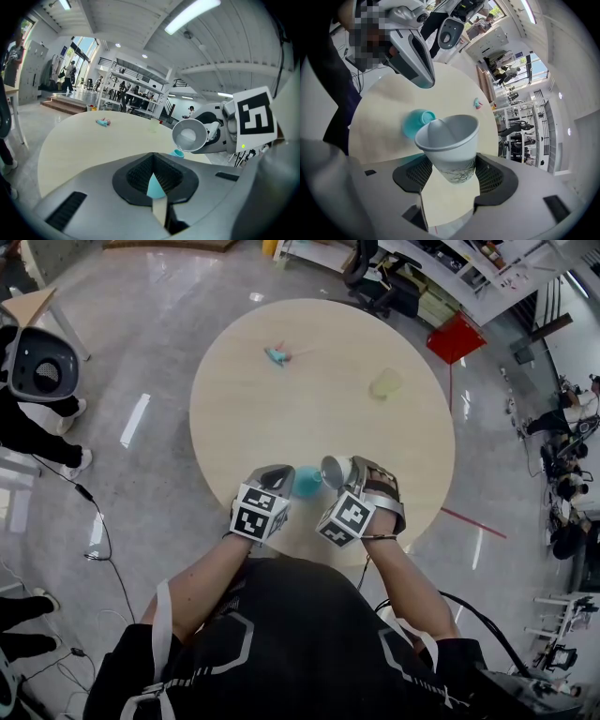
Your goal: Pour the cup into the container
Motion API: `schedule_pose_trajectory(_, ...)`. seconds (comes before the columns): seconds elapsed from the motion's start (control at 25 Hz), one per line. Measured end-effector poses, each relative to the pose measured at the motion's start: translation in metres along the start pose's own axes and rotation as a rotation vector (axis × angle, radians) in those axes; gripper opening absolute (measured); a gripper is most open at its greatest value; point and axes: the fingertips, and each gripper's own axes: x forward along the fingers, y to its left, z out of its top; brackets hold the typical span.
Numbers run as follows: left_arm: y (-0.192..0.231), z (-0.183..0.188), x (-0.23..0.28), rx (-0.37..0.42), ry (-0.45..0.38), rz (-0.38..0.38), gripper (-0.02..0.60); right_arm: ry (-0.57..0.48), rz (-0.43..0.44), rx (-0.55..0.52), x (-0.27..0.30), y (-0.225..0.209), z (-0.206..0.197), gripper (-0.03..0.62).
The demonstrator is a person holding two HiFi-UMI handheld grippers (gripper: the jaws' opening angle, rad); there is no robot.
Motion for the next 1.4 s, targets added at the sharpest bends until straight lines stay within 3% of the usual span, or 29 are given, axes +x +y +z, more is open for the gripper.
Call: schedule_pose_trajectory(1.4,-0.003,-0.006,0.002,0.002,0.011,-0.007,0.000,0.004,-0.048,-0.059,-0.012,-0.013,0.005,0.293)
